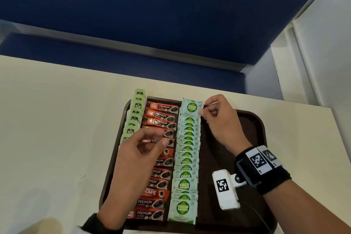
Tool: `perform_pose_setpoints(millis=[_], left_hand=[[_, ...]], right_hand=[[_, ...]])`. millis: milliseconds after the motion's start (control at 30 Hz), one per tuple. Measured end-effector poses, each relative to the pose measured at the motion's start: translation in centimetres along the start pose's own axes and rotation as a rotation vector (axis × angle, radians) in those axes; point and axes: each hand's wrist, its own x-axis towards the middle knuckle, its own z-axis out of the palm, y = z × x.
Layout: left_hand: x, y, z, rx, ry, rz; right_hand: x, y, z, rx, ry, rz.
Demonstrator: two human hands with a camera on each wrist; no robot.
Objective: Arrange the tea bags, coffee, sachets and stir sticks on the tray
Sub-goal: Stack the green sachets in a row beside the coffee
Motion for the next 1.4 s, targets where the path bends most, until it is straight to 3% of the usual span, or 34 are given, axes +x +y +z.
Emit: perform_pose_setpoints(millis=[567, 667, 833, 1133, 1400], left_hand=[[-1.9, 0.1, -0.6, -0.015, 0.011, 0.019], [-4.1, 0.0, -0.7, 0.024, -0.069, 0.003], [-8.3, -1.8, 0.3, 0.24, -0.325, -0.003], [-15.8, -6.9, -0.7, 0.867, -0.763, 0.22], [-17.4, -9.7, -1.1, 1.136, -0.844, 0.377]], right_hand=[[-2.3, 0.0, -1.9, 0.062, 0.11, -0.026], [-6.4, 0.1, -4.1, 0.101, 0.134, -0.041], [-15.9, 1.8, -7.4, 0.166, 0.14, 0.036], [-33.0, 7.4, -8.8, 0.085, 0.187, 0.279], [-44.1, 12.5, -3.5, -0.111, 0.137, 0.348]])
